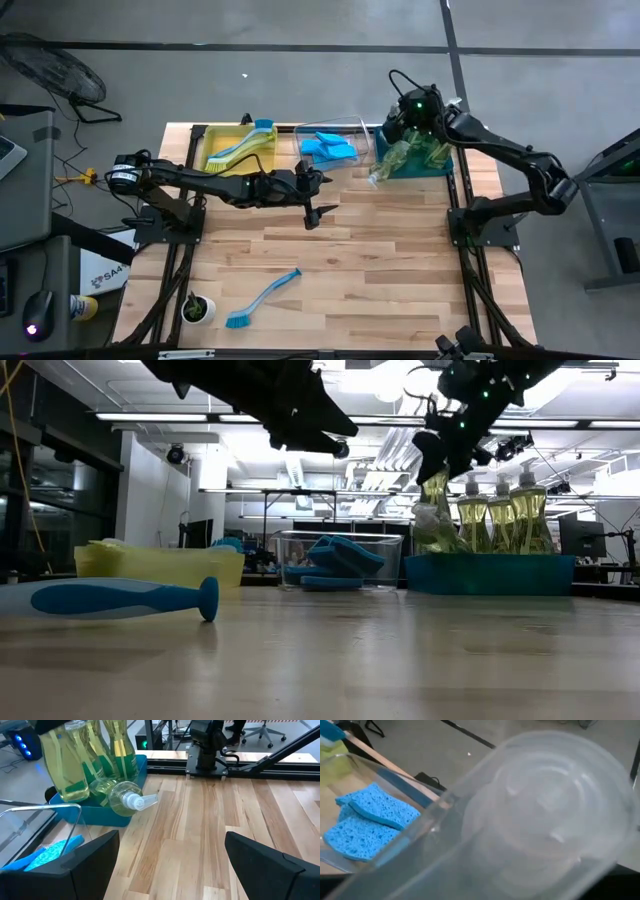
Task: Pick & Place Kitchen Sink Supplies
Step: Put the dish soap into the blue bin
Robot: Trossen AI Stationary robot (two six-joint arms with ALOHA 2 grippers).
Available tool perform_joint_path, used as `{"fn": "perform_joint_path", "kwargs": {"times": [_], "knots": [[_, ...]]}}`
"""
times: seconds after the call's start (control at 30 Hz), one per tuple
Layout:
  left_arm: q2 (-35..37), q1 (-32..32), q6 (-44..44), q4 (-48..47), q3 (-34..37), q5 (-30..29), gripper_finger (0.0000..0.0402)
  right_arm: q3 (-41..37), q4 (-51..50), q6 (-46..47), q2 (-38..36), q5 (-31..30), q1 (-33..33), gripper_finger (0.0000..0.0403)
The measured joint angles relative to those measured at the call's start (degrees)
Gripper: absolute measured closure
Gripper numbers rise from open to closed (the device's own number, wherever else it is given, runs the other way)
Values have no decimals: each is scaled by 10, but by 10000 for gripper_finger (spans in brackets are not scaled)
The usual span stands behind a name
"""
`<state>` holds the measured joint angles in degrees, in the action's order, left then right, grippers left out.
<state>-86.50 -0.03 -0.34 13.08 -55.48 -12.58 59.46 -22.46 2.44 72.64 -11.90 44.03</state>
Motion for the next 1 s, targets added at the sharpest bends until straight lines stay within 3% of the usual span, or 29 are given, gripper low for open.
{"fn": "perform_joint_path", "kwargs": {"times": [0.37,0.8,0.87,1.0], "knots": [[0,0,-2,0,0,0,43,-79,53,5,0,9,27,137],[0,0,-10,0,0,-1,43,-86,51,8,0,22,33,137],[0,0,-10,0,0,-1,43,-86,51,8,0,25,33,120],[0,0,-10,0,0,-1,43,-85,63,20,0,36,33,50]]}}
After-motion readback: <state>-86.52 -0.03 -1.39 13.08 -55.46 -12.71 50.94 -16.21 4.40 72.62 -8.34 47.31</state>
